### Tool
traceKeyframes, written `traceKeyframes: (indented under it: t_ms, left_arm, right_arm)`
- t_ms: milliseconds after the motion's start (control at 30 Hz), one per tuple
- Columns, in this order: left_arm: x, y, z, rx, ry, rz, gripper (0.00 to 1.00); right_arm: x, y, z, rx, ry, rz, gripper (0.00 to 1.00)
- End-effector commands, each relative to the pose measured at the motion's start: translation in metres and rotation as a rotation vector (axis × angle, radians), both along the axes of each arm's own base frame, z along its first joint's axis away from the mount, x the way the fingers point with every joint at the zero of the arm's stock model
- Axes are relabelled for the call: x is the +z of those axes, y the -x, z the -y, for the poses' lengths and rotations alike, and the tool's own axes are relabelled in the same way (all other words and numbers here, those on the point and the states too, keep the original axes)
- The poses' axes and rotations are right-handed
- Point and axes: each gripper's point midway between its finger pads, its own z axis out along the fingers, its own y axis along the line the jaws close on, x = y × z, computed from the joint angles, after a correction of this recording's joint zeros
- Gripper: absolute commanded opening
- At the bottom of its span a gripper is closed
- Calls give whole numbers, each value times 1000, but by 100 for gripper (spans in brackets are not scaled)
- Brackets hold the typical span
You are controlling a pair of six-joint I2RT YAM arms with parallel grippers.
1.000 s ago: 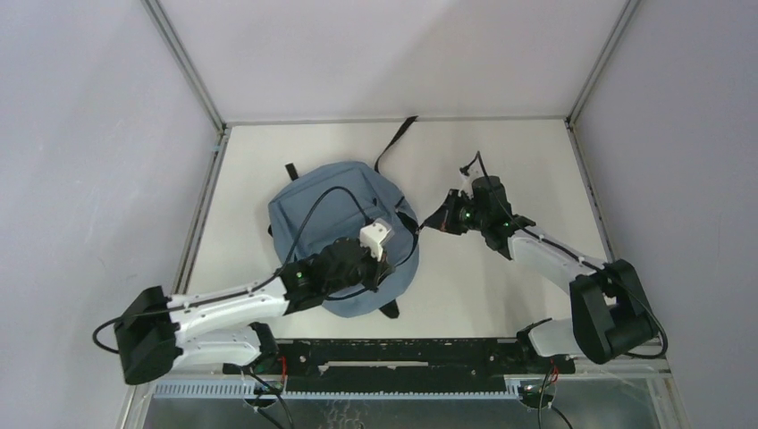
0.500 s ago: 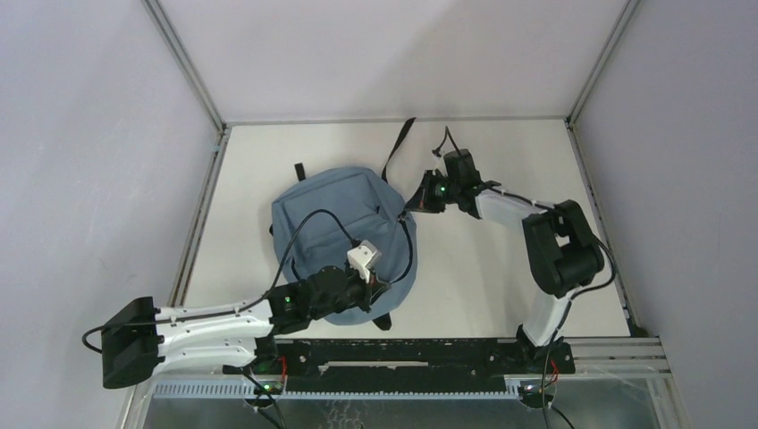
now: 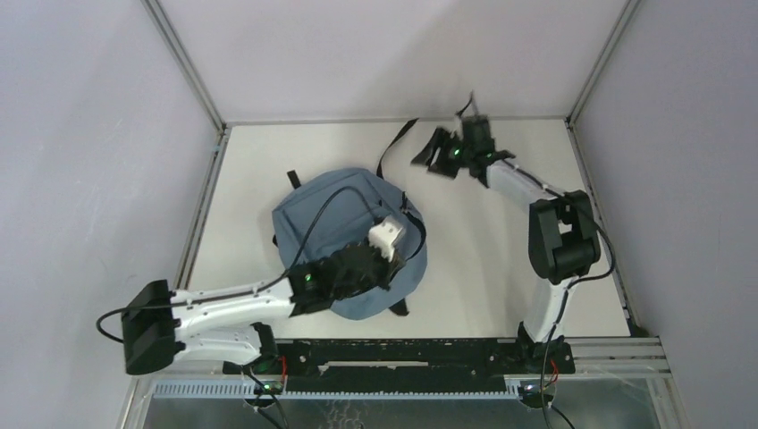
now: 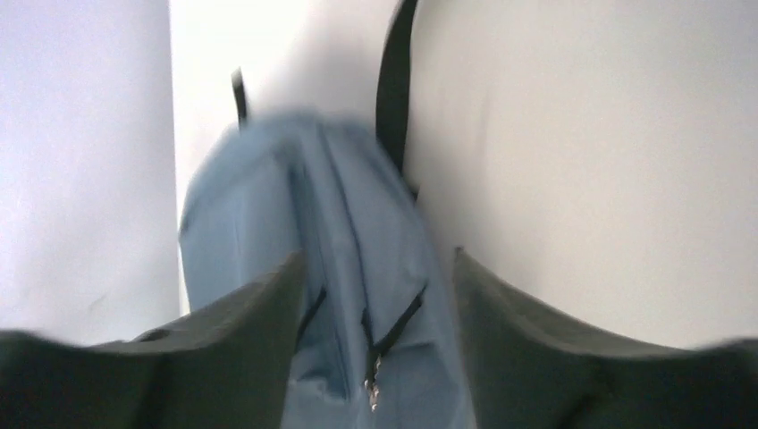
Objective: Pack the student bag
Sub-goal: Zip the student bag at the center of the board, then reset both arms
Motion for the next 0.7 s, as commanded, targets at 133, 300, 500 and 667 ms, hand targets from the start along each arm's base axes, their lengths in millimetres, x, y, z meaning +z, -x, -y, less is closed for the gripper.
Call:
traceKeyframes:
  t_ms: [133,300,500,667]
  left_arm:
    - [180,-129,61,70,221,27,0]
    - [222,-155,122,-35,301,3,18]
    - [226,-163,136,-55,247,-91,100]
    - [241,-161,60,139,219,-20,100]
  right_arm:
    - [198,-29,138,-460,79,407,100]
    - [216,37,249,-755,71,396,100]
    - [180,108,293,-845,244,321,100]
    - [139,148,311,-985,433,259,100]
